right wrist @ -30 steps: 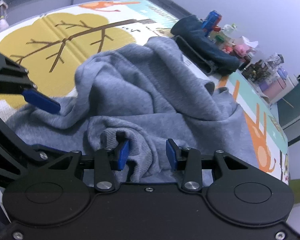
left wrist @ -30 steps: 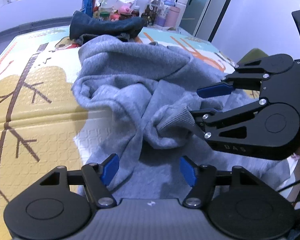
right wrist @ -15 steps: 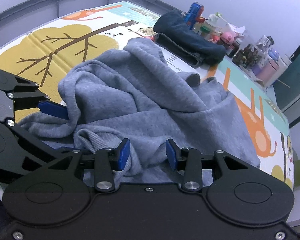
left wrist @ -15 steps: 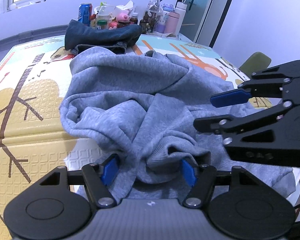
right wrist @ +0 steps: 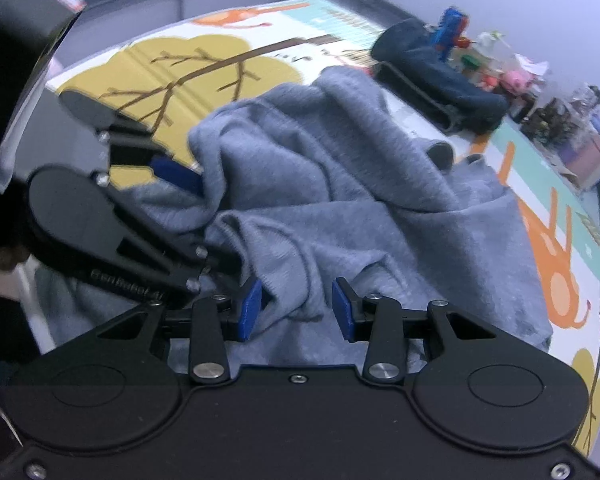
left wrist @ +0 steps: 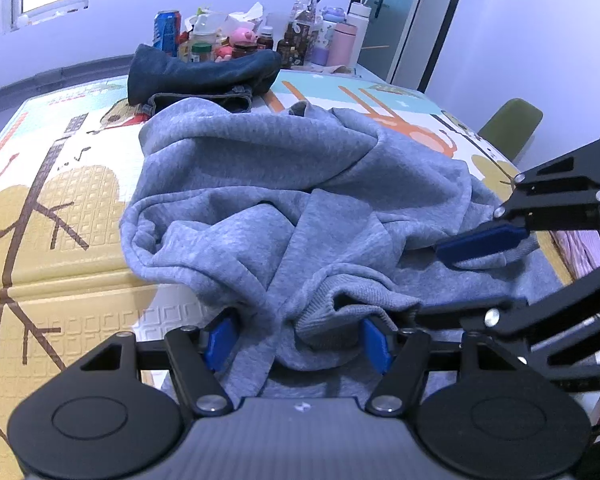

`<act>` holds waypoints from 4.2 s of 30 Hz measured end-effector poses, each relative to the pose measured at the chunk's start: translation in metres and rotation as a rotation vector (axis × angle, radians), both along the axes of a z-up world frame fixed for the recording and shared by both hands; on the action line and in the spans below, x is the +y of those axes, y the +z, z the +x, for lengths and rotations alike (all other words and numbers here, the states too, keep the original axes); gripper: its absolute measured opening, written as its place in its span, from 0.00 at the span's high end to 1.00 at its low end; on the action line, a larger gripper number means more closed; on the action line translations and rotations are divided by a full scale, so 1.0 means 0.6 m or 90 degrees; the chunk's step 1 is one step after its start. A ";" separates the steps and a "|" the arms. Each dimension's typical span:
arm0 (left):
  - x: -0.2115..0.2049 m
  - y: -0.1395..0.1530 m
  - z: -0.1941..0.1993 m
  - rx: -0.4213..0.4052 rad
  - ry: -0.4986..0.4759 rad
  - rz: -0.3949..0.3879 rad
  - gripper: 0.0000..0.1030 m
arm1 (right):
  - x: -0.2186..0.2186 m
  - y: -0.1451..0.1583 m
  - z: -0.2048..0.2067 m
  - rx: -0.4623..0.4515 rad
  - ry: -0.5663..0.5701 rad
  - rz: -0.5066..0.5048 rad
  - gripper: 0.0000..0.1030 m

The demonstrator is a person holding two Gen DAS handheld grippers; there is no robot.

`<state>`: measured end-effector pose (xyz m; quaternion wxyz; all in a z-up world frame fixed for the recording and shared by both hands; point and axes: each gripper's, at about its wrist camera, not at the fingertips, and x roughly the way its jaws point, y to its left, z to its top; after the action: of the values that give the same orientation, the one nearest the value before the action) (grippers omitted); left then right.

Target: Fold clothes

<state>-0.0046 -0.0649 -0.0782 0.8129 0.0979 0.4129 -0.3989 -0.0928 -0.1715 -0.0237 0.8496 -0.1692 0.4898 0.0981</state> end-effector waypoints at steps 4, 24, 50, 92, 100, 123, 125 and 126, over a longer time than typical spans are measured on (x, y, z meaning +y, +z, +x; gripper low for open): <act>-0.001 0.001 -0.002 -0.008 -0.012 0.008 0.34 | 0.009 -0.014 0.002 0.009 0.023 -0.024 0.64; 0.003 -0.001 0.004 -0.016 -0.021 0.019 0.36 | -0.003 -0.047 0.050 0.013 0.037 -0.028 0.90; 0.013 0.094 -0.035 -0.062 -0.073 -0.068 0.32 | -0.048 0.045 0.029 -0.080 -0.103 -0.046 0.97; -0.377 0.111 -0.160 -0.027 -0.033 -0.026 0.25 | -0.686 0.154 -0.163 -0.266 -0.503 -0.055 0.98; -0.445 0.102 -0.196 -0.035 -0.060 0.003 0.25 | -0.793 0.130 -0.220 -0.271 -0.580 -0.107 0.98; -0.533 0.084 -0.227 -0.047 -0.105 0.074 0.25 | -1.022 0.039 -0.333 -0.219 -0.850 -0.196 0.89; -0.536 0.083 -0.226 -0.044 -0.105 0.075 0.25 | -1.017 0.042 -0.335 -0.235 -0.826 -0.165 0.89; -0.537 0.082 -0.226 -0.043 -0.106 0.075 0.25 | -1.012 0.043 -0.333 -0.240 -0.813 -0.149 0.89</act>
<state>-0.1402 -0.3873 -0.0289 0.7833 0.1928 0.3985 -0.4364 -0.2928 -0.7784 0.0023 0.7880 0.0483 0.3442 -0.5082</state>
